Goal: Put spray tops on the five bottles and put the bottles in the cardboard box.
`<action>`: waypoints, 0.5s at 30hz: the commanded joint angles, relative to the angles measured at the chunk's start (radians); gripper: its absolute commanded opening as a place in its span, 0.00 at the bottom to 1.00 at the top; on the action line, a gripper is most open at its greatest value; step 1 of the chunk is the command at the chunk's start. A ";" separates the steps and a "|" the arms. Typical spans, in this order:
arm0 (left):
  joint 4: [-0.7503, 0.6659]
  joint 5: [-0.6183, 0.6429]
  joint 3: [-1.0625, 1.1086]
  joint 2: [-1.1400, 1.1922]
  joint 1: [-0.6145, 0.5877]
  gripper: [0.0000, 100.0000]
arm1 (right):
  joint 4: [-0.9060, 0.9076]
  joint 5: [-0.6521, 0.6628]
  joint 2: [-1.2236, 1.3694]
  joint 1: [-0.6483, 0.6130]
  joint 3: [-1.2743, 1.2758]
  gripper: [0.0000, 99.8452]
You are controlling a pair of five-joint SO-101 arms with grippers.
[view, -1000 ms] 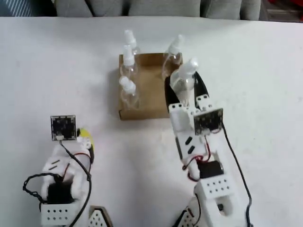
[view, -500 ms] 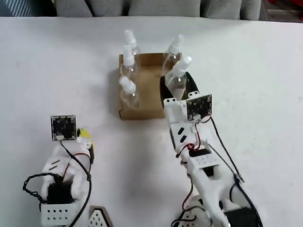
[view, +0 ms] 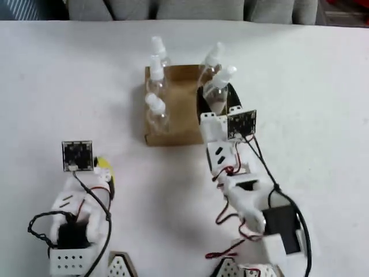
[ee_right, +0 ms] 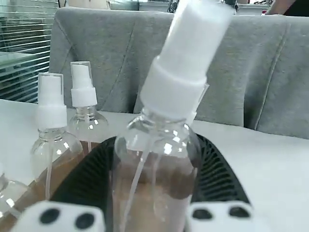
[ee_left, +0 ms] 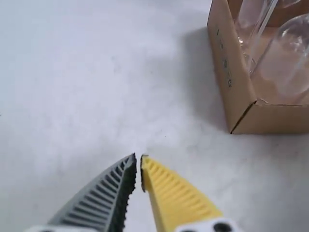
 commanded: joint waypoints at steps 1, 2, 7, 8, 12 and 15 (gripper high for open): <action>0.003 -0.009 -0.002 -0.001 -0.004 0.02 | -0.041 -0.009 0.059 0.013 -0.091 0.02; 0.003 -0.009 -0.002 -0.001 -0.002 0.02 | -0.039 -0.009 0.081 0.013 -0.107 0.02; 0.005 -0.072 -0.002 -0.001 0.007 0.02 | -0.039 -0.009 0.148 0.035 -0.155 0.02; 0.005 -0.074 -0.002 -0.001 0.007 0.02 | -0.039 -0.009 0.154 0.041 -0.155 0.02; 0.005 -0.075 -0.002 -0.001 0.007 0.02 | -0.039 -0.009 0.170 0.050 -0.152 0.02; 0.005 -0.077 -0.002 -0.001 0.007 0.02 | -0.039 -0.009 0.176 0.045 -0.141 0.02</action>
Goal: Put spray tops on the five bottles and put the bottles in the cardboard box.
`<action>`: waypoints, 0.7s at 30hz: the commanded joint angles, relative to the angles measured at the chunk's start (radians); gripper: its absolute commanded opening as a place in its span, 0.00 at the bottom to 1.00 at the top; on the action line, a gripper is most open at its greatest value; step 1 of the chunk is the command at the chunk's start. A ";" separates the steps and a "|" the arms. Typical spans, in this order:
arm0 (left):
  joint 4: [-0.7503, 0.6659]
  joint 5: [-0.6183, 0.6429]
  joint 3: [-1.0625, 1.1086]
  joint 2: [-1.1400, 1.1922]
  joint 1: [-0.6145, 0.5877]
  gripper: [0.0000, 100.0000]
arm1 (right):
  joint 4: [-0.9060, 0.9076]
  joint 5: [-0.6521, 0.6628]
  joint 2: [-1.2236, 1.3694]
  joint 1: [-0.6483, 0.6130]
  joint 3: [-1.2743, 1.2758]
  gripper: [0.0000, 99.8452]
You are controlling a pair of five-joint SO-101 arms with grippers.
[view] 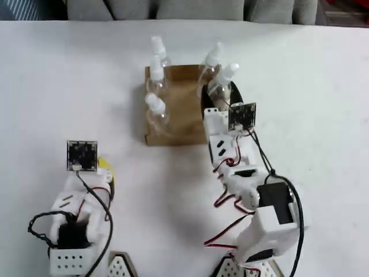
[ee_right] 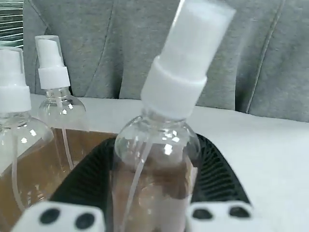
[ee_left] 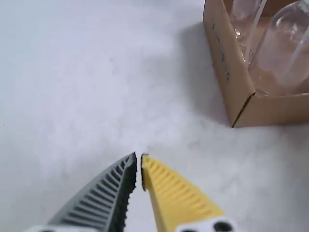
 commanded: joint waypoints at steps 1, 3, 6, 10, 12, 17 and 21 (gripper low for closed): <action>0.005 -0.009 -0.002 -0.001 0.005 0.02 | -0.025 -0.009 0.004 0.002 -0.028 0.02; 0.005 -0.009 -0.002 -0.001 0.005 0.02 | -0.025 -0.009 0.024 0.001 -0.032 0.02; 0.005 -0.009 -0.002 -0.001 0.005 0.02 | -0.025 -0.009 0.065 0.004 -0.074 0.02; 0.005 -0.009 -0.002 0.001 0.005 0.02 | -0.048 -0.009 0.119 0.008 -0.106 0.02; 0.005 -0.009 -0.002 0.001 0.005 0.02 | -0.107 -0.009 0.140 0.007 -0.106 0.02; 0.005 -0.009 -0.002 0.001 0.005 0.02 | -0.165 -0.009 0.186 0.002 -0.106 0.02; 0.005 -0.009 -0.002 0.001 0.005 0.02 | -0.166 -0.009 0.203 0.001 -0.106 0.02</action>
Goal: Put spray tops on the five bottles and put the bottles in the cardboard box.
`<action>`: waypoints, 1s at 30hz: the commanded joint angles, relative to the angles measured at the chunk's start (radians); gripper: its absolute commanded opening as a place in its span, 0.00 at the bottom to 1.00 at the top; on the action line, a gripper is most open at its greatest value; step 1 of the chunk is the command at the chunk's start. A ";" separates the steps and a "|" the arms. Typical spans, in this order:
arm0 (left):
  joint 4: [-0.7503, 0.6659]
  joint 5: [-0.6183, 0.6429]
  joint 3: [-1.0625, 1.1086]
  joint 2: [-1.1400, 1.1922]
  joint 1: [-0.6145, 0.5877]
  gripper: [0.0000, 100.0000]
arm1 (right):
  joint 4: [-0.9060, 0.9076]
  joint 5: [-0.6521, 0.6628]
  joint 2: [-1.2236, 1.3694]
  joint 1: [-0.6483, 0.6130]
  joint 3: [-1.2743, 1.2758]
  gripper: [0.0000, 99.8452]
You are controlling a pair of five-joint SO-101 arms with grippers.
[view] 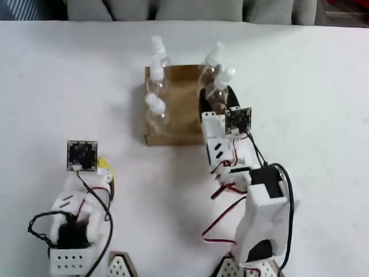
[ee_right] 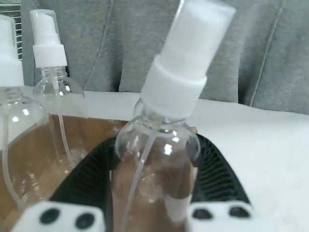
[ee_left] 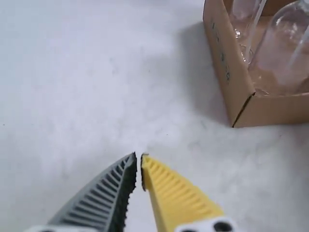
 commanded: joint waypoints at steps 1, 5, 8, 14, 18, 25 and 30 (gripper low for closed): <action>0.005 -0.009 -0.002 0.001 0.005 0.02 | -0.025 -0.009 -0.002 0.004 -0.041 0.02; 0.005 -0.009 -0.002 0.001 0.005 0.02 | -0.019 -0.009 0.001 0.004 -0.038 0.02; 0.005 -0.009 -0.002 0.001 0.005 0.02 | -0.018 -0.009 0.002 0.002 -0.023 0.02; 0.005 -0.009 -0.002 0.001 0.004 0.02 | -0.018 -0.009 0.004 0.002 0.002 0.02; 0.005 -0.009 -0.002 0.001 0.004 0.02 | -0.018 -0.011 0.004 -0.010 0.018 0.02; 0.005 -0.009 -0.002 0.001 0.004 0.02 | -0.025 -0.031 -0.008 -0.013 0.032 0.02; 0.005 -0.009 -0.002 0.001 0.002 0.02 | -0.025 -0.069 -0.010 -0.013 0.028 0.02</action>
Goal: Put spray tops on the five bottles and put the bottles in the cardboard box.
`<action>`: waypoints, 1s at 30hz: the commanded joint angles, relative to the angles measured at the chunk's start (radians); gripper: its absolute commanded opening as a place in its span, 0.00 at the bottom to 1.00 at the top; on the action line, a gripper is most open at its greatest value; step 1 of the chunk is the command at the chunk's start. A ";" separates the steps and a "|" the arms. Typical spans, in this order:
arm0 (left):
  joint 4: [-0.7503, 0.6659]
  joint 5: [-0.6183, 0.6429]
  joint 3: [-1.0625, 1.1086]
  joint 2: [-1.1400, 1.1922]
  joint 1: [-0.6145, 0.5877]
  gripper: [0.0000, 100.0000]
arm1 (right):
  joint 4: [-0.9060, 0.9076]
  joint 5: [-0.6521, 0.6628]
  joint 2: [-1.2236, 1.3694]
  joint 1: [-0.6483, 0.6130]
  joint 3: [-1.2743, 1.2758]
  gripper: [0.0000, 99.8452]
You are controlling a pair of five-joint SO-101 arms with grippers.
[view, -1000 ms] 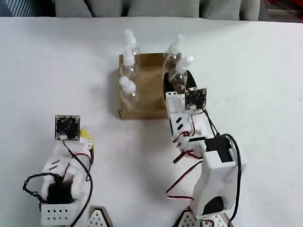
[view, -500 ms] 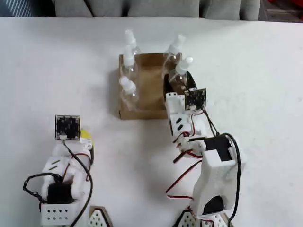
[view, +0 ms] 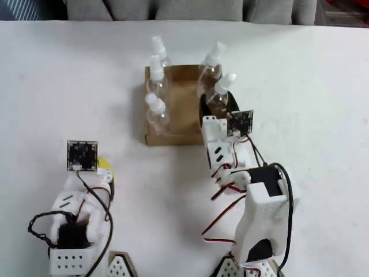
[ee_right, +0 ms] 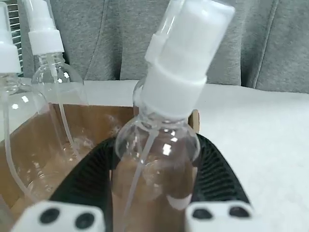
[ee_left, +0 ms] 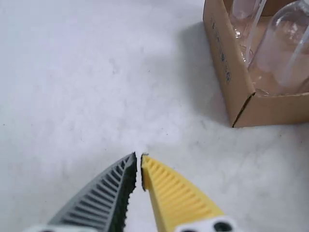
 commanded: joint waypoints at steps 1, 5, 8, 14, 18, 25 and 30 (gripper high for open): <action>0.005 -0.009 -0.002 0.001 0.002 0.02 | -0.022 -0.021 -0.019 -0.012 -0.005 0.02; 0.005 -0.009 -0.002 0.001 0.002 0.02 | -0.021 -0.021 -0.019 -0.024 -0.003 0.02; 0.005 -0.009 -0.002 0.001 0.004 0.02 | -0.018 -0.021 -0.013 -0.041 0.002 0.02; 0.031 -0.011 -0.002 0.001 0.005 0.02 | -0.016 -0.021 -0.008 -0.042 0.003 0.02; 0.038 -0.011 -0.002 0.001 0.005 0.03 | -0.022 -0.014 -0.008 -0.044 0.023 0.02; 0.034 -0.012 -0.002 0.001 0.007 0.03 | -0.015 0.094 -0.005 -0.090 0.052 0.02; 0.032 -0.025 -0.002 0.001 0.007 0.03 | -0.022 0.127 0.021 -0.110 0.061 0.02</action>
